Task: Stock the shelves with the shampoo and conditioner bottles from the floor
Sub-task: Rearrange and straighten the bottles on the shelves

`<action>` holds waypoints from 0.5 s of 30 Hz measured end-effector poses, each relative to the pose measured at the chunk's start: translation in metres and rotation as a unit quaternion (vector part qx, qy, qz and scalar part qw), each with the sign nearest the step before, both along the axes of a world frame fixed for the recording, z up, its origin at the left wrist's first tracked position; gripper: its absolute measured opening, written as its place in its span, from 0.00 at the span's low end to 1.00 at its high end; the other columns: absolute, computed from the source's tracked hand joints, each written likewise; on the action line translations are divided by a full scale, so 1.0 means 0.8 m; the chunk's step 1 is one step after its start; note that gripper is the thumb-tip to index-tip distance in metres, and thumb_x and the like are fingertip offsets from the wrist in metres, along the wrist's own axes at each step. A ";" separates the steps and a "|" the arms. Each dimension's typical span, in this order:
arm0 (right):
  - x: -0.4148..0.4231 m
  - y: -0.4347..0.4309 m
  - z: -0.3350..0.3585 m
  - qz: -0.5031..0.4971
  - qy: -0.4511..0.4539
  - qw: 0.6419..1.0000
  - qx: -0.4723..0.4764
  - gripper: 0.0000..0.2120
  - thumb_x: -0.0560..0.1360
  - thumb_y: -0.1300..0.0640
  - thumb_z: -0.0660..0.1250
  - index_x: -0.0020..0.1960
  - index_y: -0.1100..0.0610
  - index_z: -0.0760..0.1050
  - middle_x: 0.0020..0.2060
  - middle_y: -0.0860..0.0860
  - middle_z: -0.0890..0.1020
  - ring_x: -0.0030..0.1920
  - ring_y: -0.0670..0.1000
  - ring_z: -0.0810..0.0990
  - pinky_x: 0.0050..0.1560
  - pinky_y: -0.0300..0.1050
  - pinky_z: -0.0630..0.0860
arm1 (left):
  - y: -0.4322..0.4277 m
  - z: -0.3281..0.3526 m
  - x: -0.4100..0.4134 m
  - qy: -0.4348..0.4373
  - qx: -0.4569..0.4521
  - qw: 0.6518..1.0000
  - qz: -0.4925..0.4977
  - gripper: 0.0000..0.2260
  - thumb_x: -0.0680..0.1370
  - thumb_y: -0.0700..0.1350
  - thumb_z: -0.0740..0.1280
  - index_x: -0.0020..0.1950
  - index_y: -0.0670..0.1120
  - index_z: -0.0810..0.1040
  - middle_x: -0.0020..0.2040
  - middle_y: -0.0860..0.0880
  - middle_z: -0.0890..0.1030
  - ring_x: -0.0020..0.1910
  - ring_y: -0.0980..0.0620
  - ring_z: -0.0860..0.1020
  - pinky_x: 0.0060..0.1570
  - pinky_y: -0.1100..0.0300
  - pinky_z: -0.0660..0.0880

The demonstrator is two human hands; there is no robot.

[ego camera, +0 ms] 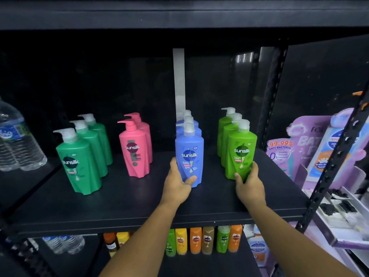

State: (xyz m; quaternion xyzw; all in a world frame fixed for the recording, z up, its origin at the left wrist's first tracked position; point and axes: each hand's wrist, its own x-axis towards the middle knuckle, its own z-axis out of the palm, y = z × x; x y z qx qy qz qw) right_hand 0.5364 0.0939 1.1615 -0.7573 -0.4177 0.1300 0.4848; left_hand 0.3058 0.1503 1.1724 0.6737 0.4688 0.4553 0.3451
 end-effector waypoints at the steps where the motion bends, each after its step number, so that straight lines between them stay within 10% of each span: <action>1: 0.000 0.001 -0.001 -0.001 -0.002 1.000 -0.004 0.32 0.81 0.53 0.65 0.80 0.52 0.52 0.60 0.59 0.80 0.58 0.66 0.78 0.53 0.55 0.74 | 0.001 0.000 0.001 -0.003 0.001 1.000 0.003 0.33 0.76 0.41 0.75 0.73 0.59 0.62 0.62 0.60 0.79 0.58 0.62 0.79 0.51 0.67 0.73; 15: 0.002 0.017 -0.005 -0.010 -0.015 0.999 -0.037 0.32 0.82 0.53 0.60 0.80 0.50 0.48 0.64 0.59 0.75 0.62 0.66 0.74 0.60 0.60 0.72 | 0.007 -0.011 -0.007 0.010 -0.013 1.000 -0.002 0.36 0.75 0.41 0.75 0.77 0.58 0.62 0.64 0.58 0.79 0.61 0.58 0.79 0.61 0.58 0.76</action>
